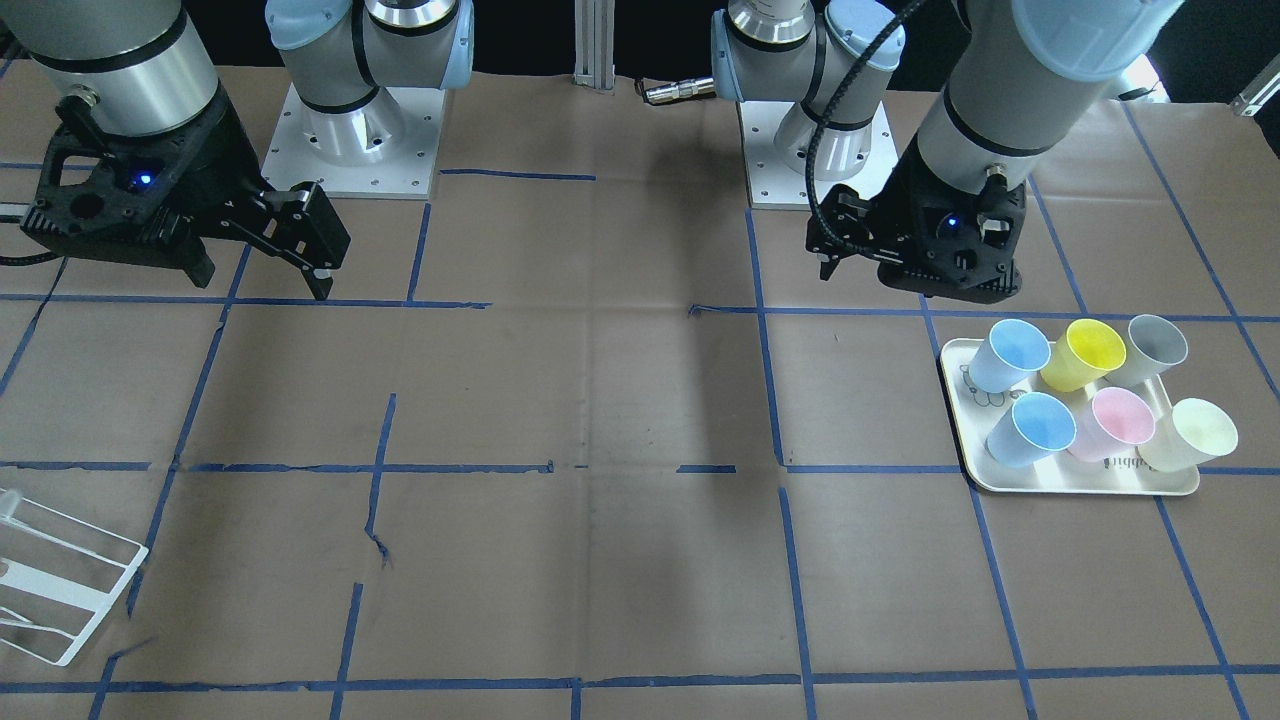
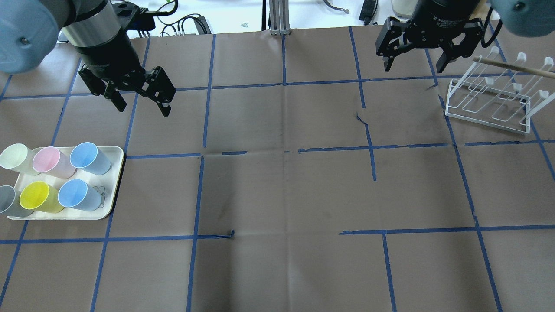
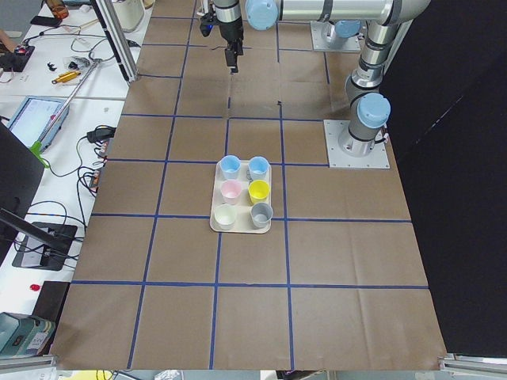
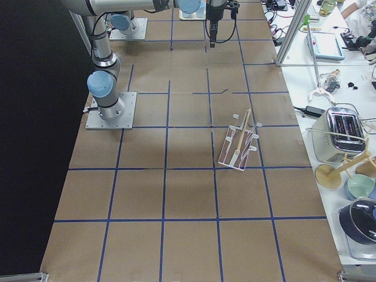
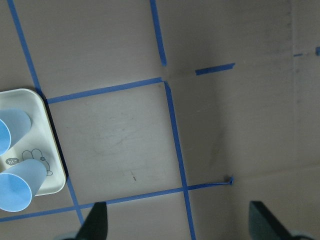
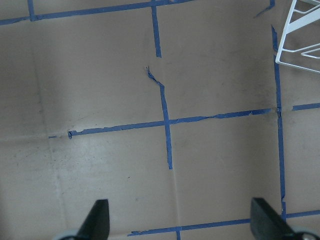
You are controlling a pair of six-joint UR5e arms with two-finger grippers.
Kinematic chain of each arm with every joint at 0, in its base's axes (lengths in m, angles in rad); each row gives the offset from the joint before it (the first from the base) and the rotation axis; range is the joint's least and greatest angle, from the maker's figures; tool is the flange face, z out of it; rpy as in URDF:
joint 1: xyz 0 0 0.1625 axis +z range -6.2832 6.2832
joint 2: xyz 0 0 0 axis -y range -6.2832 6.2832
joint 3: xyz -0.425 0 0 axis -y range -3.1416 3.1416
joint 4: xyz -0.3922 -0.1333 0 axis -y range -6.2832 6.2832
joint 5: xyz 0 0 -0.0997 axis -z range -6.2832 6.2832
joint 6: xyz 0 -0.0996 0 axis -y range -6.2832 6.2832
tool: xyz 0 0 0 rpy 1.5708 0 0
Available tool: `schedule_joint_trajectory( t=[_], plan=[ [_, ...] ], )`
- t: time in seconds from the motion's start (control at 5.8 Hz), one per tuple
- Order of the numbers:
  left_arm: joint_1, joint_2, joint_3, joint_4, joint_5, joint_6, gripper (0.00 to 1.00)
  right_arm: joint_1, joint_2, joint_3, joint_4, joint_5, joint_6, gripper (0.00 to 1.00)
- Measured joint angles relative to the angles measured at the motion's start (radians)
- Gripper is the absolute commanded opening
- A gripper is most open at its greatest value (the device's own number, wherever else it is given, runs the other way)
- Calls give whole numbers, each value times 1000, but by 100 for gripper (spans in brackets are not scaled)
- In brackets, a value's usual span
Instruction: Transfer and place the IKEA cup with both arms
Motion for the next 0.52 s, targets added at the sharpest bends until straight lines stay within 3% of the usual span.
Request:
schedule_joint_trajectory(
  t=[0.52],
  plan=[
    [-19, 76, -48, -13, 8, -10, 98, 0, -1, 0, 1, 0, 0, 100]
  ],
)
